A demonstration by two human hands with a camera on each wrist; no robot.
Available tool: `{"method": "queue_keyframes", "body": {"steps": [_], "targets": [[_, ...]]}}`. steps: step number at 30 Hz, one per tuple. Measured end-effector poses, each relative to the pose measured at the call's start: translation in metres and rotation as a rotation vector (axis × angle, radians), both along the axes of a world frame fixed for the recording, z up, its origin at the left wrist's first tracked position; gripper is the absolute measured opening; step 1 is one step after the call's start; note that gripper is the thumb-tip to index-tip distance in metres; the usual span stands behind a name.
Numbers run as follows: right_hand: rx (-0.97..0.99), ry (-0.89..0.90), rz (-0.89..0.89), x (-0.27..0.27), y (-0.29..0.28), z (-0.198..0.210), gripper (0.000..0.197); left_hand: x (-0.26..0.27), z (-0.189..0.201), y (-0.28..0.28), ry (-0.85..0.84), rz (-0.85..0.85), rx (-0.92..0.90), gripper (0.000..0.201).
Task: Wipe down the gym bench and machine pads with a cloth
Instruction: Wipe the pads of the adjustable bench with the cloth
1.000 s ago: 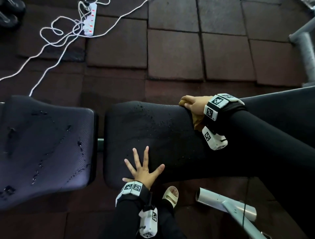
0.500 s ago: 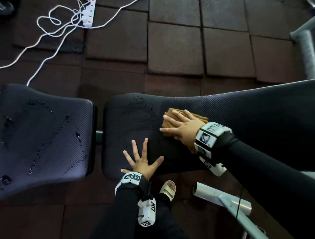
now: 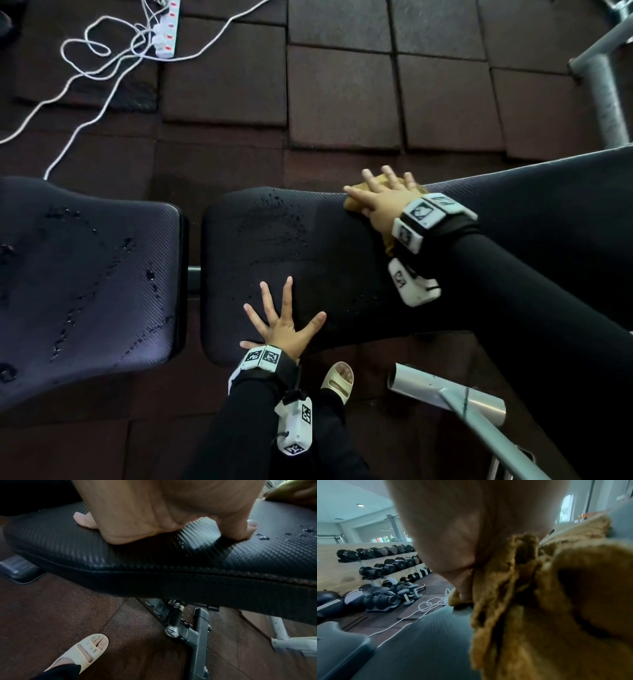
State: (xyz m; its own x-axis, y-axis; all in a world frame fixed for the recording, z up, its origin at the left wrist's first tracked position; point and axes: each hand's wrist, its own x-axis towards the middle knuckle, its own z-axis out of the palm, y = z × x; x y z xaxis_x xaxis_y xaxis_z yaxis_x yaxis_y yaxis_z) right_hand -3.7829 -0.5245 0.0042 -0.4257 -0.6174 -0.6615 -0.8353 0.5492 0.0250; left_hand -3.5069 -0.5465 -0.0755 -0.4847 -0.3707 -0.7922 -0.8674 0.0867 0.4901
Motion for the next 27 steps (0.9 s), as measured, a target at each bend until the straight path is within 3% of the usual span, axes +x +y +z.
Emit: {"method": "queue_keyframes", "body": {"steps": [4, 9, 14, 19, 23, 27], "targets": [[0.066, -0.084, 0.124, 0.049, -0.018, -0.017, 0.072, 0.000, 0.001, 0.001, 0.006, 0.007, -0.015, 0.087], [0.038, -0.073, 0.217, 0.078, 0.035, -0.010, 0.068, -0.001, 0.003, 0.000, -0.001, 0.000, -0.001, 0.087], [-0.038, 0.042, 0.058, 0.045, 0.074, 0.011, 0.063, 0.000, 0.003, -0.001, -0.001, -0.005, 0.017, 0.089], [-0.026, 0.035, -0.092, 0.015, 0.029, 0.004, 0.062, -0.001, 0.002, -0.002, 0.000, -0.006, 0.030, 0.089], [0.000, 0.009, -0.113, 0.027, -0.009, -0.011, 0.068, 0.000, -0.001, -0.003, 0.012, -0.005, 0.029, 0.090], [-0.105, 0.034, -0.160, 0.055, 0.001, -0.014, 0.064, 0.000, -0.001, -0.003, 0.025, 0.012, 0.034, 0.090]]}}
